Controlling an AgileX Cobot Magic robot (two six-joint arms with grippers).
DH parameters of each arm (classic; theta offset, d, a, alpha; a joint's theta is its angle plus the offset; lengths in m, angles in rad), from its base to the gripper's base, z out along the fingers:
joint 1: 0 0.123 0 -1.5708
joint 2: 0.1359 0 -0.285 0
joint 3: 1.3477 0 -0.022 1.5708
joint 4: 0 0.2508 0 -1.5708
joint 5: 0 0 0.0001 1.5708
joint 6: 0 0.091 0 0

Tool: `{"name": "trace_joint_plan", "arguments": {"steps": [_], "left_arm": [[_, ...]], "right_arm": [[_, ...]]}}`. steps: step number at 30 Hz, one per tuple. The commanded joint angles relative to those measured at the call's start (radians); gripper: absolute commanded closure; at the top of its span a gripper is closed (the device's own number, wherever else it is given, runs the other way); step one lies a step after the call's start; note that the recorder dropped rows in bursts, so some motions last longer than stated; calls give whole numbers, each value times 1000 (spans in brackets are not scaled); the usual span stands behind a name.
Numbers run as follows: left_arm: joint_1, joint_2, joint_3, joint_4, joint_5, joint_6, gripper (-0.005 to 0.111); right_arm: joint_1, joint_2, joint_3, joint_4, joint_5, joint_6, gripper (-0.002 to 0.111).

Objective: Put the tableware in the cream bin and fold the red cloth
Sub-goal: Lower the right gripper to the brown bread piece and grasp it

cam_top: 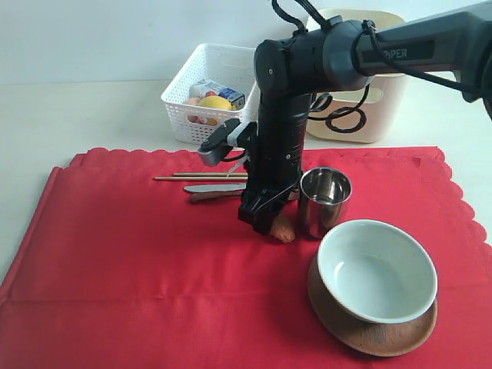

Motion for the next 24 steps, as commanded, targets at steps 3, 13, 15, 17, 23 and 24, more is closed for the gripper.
{"name": "trace_joint_plan", "arguments": {"steps": [3, 13, 15, 17, 23, 24], "left_arm": [[-6, -6, 3, -1, -1, -2, 106], [-6, -6, 3, -1, -1, -5, 106], [-6, -6, 3, -1, -1, -2, 106], [-6, -6, 3, -1, -1, -2, 106], [-6, -6, 3, -1, -1, -2, 106], [-6, -6, 3, -1, -1, -2, 106]], "right_arm": [[-5, 9, -2, -11, -1, -2, 87], [-5, 5, -2, 28, 18, -2, 95], [-5, 4, -4, 38, 18, -4, 95], [-5, 1, -4, 47, 18, -6, 95], [-5, -27, -4, 68, 18, -12, 95], [-5, -32, -4, 83, 18, -29, 95]]}}
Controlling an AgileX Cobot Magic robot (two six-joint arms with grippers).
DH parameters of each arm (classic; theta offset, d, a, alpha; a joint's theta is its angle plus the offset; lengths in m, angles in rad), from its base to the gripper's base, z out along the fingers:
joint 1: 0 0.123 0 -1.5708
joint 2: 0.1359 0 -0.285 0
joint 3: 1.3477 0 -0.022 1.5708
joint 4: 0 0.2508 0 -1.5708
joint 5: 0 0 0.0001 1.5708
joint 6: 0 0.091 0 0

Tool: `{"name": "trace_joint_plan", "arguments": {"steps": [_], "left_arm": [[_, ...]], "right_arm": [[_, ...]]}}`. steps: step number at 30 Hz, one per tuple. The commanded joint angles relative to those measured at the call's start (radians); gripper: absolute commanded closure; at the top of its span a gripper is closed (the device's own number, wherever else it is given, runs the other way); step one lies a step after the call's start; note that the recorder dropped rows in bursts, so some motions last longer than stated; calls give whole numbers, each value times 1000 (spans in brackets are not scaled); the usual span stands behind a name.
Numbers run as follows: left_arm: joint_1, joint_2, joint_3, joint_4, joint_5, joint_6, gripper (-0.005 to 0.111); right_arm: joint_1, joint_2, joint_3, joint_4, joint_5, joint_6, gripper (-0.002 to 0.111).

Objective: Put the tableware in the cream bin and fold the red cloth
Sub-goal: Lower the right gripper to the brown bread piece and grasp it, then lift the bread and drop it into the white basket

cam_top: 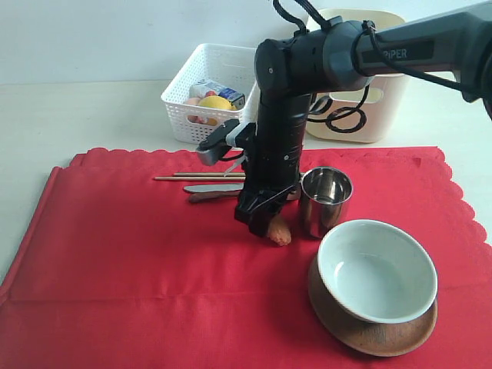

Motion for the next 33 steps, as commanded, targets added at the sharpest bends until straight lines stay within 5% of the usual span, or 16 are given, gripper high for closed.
{"name": "trace_joint_plan", "arguments": {"steps": [1, 15, 33], "left_arm": [[-6, -6, 3, -1, -1, -4, 106], [-6, -6, 3, -1, -1, 0, 106], [-6, -6, 3, -1, -1, -1, 106]], "right_arm": [[-3, -38, -4, 57, 10, -38, 95], [-3, -139, -4, 164, -62, -128, 95], [-3, -178, -4, 190, -458, -131, 95]]}}
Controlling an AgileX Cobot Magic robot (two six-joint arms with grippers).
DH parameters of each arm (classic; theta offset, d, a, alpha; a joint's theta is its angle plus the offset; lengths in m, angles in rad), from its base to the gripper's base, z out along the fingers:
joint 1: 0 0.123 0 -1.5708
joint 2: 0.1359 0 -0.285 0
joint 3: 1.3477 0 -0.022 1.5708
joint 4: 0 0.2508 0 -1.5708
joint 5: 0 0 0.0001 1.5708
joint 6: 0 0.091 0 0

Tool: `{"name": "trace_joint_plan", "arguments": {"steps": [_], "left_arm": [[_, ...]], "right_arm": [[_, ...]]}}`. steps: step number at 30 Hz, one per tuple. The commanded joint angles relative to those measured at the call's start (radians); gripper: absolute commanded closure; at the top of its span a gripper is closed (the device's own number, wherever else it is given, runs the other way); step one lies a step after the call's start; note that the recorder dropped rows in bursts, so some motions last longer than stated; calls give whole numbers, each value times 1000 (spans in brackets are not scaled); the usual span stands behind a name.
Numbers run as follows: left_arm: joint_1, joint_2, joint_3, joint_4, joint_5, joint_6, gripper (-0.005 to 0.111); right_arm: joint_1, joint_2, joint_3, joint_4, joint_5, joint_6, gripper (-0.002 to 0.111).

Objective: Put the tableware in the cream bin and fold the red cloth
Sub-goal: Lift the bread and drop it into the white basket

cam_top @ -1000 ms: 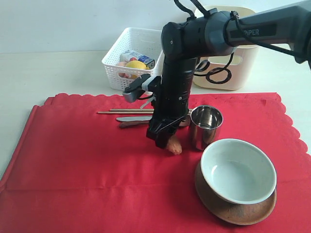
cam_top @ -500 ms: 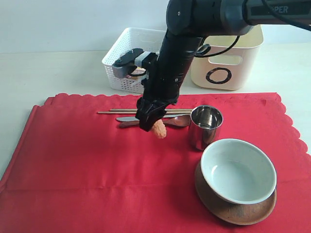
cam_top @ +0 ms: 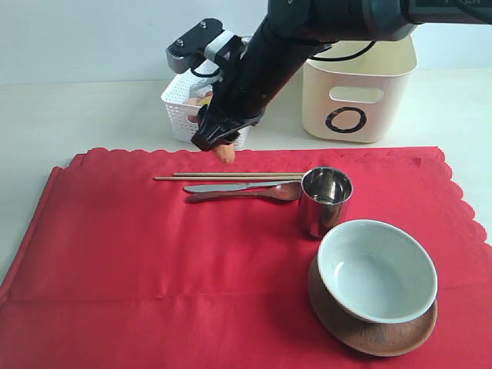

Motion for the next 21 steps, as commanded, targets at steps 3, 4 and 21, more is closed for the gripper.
{"name": "trace_joint_plan", "arguments": {"steps": [3, 4, 21], "left_arm": [[-6, -6, 3, -1, -1, -1, 106], [-6, -6, 3, -1, -1, -1, 106], [-6, -6, 3, -1, -1, -4, 106]], "right_arm": [[-3, -14, -4, 10, -132, -12, 95], [-3, -14, -4, 10, -166, -10, 95], [-3, 100, -4, 10, -906, 140, 95]]}}
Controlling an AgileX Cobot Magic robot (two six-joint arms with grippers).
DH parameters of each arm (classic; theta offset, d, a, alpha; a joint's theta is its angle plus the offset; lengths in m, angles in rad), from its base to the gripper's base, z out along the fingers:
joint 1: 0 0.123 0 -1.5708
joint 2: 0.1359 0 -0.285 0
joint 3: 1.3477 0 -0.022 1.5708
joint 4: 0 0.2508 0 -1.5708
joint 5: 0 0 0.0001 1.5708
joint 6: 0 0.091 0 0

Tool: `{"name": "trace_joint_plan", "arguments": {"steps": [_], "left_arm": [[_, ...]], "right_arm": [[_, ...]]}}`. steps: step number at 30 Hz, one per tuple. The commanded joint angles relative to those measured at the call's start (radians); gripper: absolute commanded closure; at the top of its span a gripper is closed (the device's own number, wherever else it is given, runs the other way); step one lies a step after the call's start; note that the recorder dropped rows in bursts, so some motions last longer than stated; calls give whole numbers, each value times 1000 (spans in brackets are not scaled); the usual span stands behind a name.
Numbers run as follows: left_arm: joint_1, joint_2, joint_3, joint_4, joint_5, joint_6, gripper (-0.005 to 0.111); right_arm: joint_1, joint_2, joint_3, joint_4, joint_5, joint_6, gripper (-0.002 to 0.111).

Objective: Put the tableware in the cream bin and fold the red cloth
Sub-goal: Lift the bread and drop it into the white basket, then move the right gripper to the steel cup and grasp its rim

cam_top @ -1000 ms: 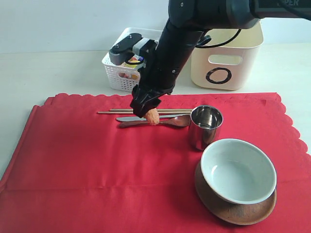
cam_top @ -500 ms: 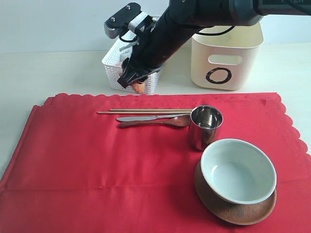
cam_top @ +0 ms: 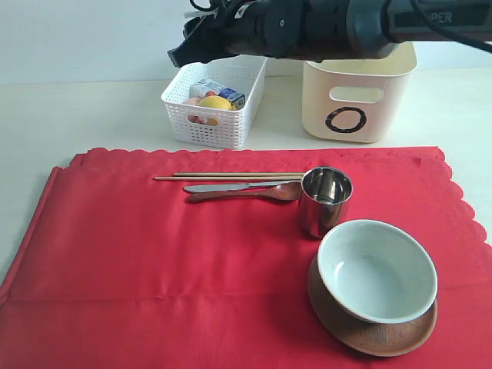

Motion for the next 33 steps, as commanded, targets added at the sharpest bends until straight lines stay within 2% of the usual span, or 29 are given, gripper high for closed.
{"name": "trace_joint_plan", "arguments": {"steps": [1, 7, 14, 22, 25, 33], "left_arm": [[-6, -6, 3, -1, -1, -4, 106], [-6, -6, 3, -1, -1, -2, 106], [-6, -6, 3, -1, -1, -4, 106], [-6, -6, 3, -1, -1, -4, 106], [-6, -6, 3, -1, -1, -2, 106], [-6, -6, 3, -1, -1, -4, 106]], "right_arm": [[-3, 53, -4, 2, -154, 6, 95], [-5, 92, -4, 4, -198, 4, 90], [-16, 123, -4, 59, -244, 4, 60], [-16, 138, -4, 74, -288, 6, 37], [-16, 138, -4, 74, -286, 6, 34], [-16, 130, -4, 74, -185, -22, 34]]}}
